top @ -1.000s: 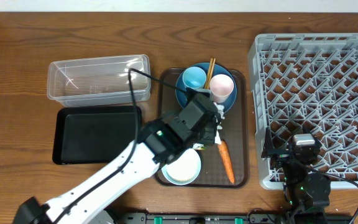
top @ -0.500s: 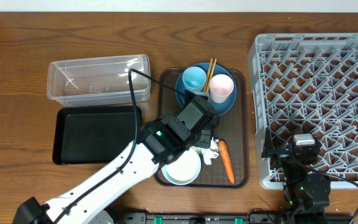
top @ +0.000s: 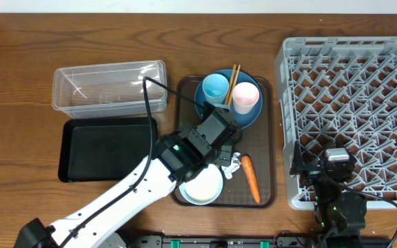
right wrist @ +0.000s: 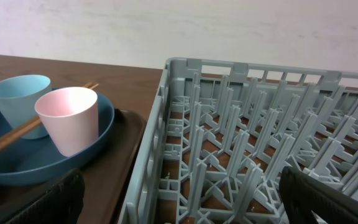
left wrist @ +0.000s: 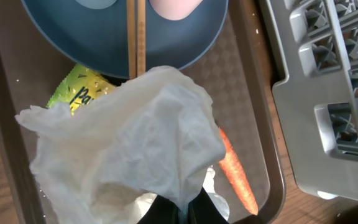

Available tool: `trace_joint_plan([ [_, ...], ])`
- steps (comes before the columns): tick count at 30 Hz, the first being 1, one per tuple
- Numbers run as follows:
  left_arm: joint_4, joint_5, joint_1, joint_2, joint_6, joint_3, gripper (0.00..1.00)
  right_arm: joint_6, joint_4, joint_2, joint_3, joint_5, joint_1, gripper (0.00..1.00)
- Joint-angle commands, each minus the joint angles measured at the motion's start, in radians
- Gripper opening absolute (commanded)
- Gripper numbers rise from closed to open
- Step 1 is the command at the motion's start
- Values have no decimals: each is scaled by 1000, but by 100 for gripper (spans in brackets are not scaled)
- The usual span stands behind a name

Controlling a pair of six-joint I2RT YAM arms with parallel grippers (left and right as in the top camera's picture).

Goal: Sort waste into correct bins and load items into the dishwasher rack
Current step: 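Lower the left gripper and pinch the white tissue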

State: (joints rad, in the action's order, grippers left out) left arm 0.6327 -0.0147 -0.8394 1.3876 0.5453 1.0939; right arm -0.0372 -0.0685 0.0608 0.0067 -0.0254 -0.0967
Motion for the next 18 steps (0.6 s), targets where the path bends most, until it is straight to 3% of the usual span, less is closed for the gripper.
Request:
trace_joint_plan([
  [1,19,17,5,4,2,11,6,-5,-3,0,-1,0,-8,99],
  [4,22,-74,3,4,6,10,7,-5,-3,0,-1,0,-8,99],
  [7,21,-158,-8,6,6,10,15,-5,-3,0,-1,0,-8,99],
  [11,21,-164,-47,28,6,9,27,-5,-3,0,-1,0,-8,99],
  [18,10,-134,-104,146,6,8,27,-5,-3,0,-1,0,-8,99],
])
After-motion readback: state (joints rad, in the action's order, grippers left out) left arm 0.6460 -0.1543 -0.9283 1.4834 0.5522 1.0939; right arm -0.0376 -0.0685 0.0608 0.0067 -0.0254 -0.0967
